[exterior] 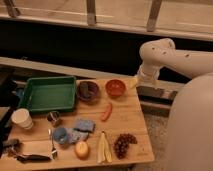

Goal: Place eraser in plastic cup

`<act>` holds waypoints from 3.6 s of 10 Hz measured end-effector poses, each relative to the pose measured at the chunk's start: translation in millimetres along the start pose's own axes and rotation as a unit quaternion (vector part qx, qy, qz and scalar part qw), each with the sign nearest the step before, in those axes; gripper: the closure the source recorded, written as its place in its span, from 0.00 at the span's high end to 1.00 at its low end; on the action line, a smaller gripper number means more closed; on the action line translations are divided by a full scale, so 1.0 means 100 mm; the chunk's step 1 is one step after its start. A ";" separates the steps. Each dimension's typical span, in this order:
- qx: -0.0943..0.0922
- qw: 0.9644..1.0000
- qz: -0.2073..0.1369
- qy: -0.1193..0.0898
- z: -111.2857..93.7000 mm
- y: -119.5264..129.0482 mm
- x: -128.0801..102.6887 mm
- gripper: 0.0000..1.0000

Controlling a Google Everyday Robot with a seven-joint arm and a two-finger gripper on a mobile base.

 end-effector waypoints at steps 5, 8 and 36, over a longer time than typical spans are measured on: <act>-0.009 0.997 -0.072 -0.032 -0.12 0.80 -0.45 0.80; -0.039 0.989 -0.133 -0.054 -0.25 1.44 -0.66 0.80; -0.182 0.957 -0.226 -0.023 1.04 3.69 -0.98 0.80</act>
